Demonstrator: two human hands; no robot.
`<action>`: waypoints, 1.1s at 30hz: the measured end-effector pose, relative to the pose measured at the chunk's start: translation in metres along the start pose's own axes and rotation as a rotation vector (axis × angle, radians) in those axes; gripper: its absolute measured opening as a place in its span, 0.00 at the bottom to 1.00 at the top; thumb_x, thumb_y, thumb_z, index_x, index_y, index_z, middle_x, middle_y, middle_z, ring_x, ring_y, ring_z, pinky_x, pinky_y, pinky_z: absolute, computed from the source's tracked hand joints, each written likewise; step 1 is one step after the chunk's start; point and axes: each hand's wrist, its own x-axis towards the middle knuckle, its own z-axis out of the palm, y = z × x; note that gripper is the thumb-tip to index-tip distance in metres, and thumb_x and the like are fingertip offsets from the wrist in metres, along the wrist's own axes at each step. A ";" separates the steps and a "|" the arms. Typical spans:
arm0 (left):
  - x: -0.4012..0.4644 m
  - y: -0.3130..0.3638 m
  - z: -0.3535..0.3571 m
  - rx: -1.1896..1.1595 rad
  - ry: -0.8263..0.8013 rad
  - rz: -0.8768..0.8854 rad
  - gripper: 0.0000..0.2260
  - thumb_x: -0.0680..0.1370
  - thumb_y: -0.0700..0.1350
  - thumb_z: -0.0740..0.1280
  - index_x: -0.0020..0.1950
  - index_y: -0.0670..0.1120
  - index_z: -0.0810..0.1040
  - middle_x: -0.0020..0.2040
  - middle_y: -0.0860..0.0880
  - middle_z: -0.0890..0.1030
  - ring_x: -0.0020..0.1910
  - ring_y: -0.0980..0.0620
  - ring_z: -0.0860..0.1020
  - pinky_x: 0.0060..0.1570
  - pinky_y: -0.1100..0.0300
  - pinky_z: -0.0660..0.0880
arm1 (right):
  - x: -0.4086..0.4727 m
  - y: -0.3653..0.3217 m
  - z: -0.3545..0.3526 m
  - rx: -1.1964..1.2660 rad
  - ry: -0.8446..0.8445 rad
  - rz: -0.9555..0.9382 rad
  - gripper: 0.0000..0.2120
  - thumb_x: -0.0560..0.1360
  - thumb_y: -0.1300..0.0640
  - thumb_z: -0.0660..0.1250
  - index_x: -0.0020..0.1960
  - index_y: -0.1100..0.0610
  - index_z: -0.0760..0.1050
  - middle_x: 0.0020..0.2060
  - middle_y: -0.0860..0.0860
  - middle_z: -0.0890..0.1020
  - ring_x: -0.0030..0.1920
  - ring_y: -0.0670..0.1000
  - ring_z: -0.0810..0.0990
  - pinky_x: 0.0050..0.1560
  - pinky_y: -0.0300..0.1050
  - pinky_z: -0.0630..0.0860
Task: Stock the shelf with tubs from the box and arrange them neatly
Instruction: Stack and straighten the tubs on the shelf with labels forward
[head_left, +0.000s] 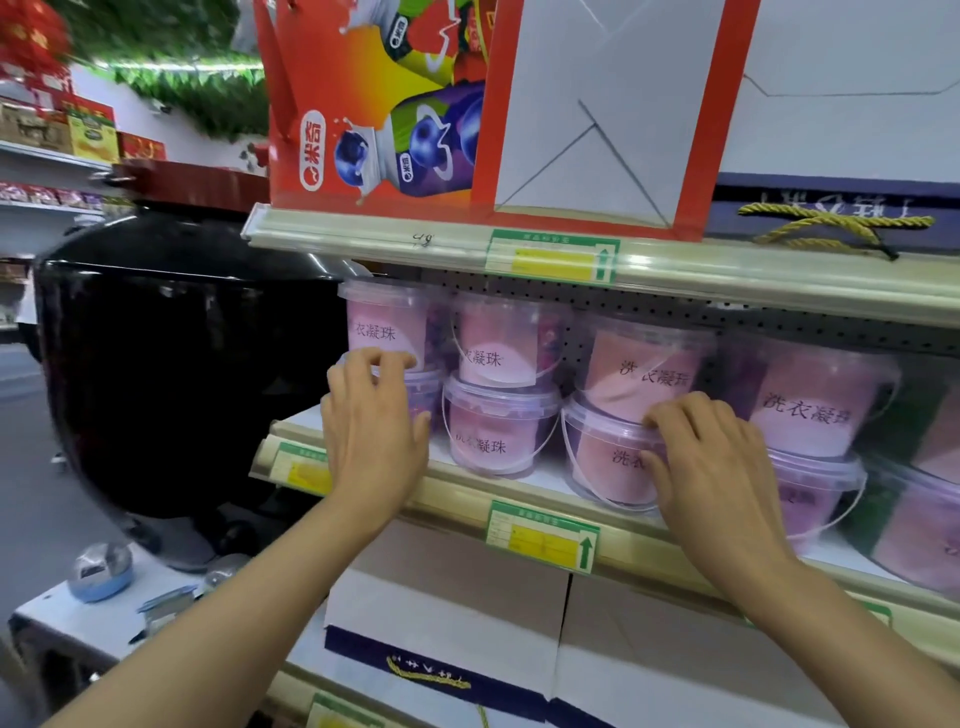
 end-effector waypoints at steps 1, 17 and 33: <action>0.003 -0.005 0.000 0.023 -0.024 -0.015 0.22 0.68 0.41 0.74 0.60 0.45 0.74 0.59 0.42 0.70 0.55 0.40 0.69 0.47 0.50 0.66 | 0.001 0.000 0.001 -0.004 -0.002 0.003 0.16 0.60 0.66 0.77 0.44 0.61 0.75 0.38 0.56 0.75 0.37 0.58 0.73 0.36 0.49 0.68; 0.017 -0.023 0.006 0.034 0.007 0.016 0.12 0.68 0.35 0.73 0.49 0.44 0.78 0.50 0.42 0.73 0.45 0.40 0.72 0.38 0.54 0.63 | 0.000 0.008 0.000 0.005 -0.001 -0.003 0.17 0.59 0.67 0.77 0.43 0.62 0.74 0.38 0.57 0.75 0.36 0.59 0.73 0.36 0.49 0.68; 0.013 -0.011 0.002 0.043 0.051 0.032 0.16 0.67 0.36 0.73 0.53 0.44 0.77 0.54 0.40 0.73 0.48 0.39 0.72 0.41 0.52 0.65 | 0.000 0.006 0.000 0.032 -0.034 0.029 0.16 0.60 0.67 0.76 0.43 0.61 0.73 0.39 0.56 0.75 0.37 0.58 0.72 0.36 0.50 0.69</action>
